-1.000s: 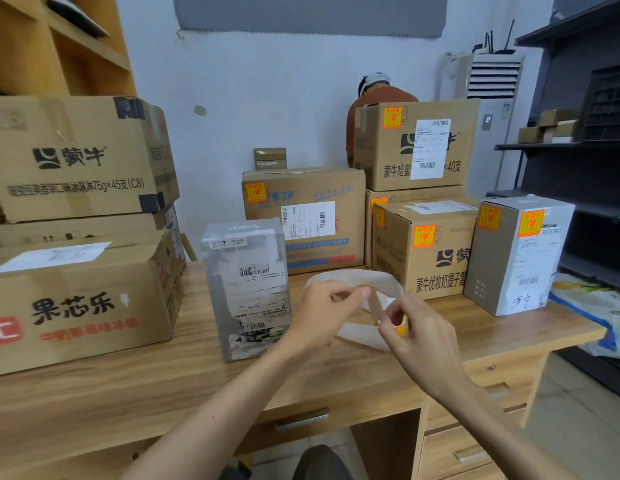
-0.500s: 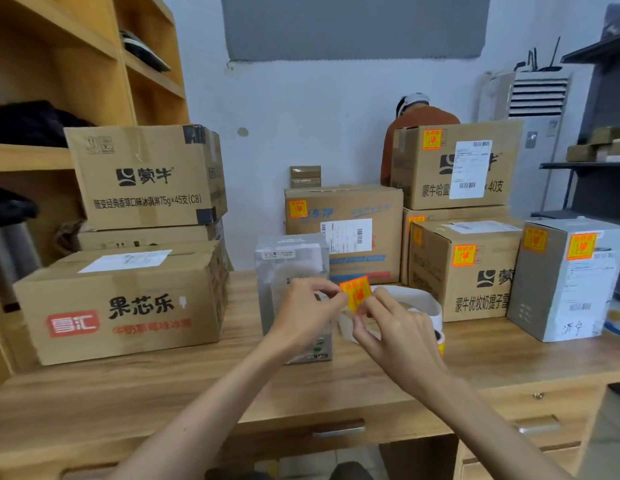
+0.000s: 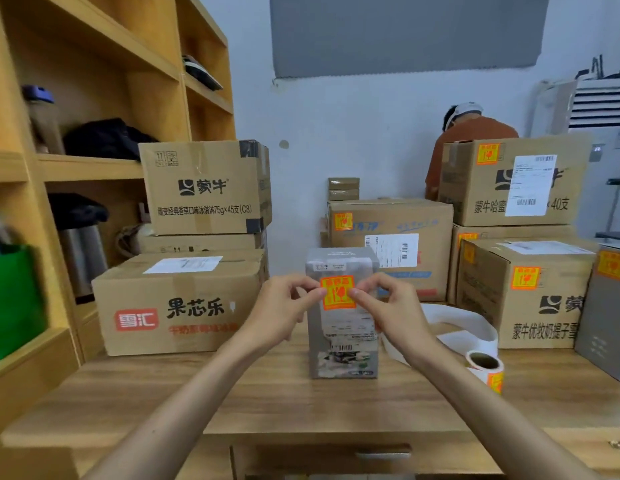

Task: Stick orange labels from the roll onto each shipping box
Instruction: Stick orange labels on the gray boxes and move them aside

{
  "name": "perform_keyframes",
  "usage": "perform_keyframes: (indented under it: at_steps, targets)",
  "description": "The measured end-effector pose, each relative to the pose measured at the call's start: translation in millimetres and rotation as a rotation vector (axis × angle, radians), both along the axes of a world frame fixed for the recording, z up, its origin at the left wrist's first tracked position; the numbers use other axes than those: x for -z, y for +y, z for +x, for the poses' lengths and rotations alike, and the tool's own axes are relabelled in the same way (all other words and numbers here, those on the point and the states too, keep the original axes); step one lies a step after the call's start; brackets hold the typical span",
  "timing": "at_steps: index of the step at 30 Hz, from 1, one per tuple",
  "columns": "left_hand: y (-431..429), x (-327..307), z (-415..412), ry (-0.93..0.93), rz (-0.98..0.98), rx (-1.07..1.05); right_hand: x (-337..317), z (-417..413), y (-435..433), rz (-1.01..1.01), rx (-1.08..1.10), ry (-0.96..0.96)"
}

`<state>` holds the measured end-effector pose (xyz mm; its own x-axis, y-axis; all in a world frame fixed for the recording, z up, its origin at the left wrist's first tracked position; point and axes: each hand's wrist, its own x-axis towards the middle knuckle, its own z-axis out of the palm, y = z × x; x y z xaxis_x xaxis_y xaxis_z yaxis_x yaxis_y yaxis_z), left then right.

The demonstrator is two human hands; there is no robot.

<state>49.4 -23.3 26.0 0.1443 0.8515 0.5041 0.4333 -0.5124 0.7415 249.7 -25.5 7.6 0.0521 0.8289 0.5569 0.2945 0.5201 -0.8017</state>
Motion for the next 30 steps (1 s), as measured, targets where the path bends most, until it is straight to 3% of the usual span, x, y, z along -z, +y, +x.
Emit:
perform_keyframes:
  at_steps: [12,30]
  targets:
    - [24.4,3.8,6.5,-0.157,0.021,-0.232,-2.0,-29.4,30.7,-0.005,0.219,-0.105]
    - [38.3,8.2,15.1,0.083,0.103,-0.505,-5.2,-38.9,32.4,0.034,0.508,-0.309]
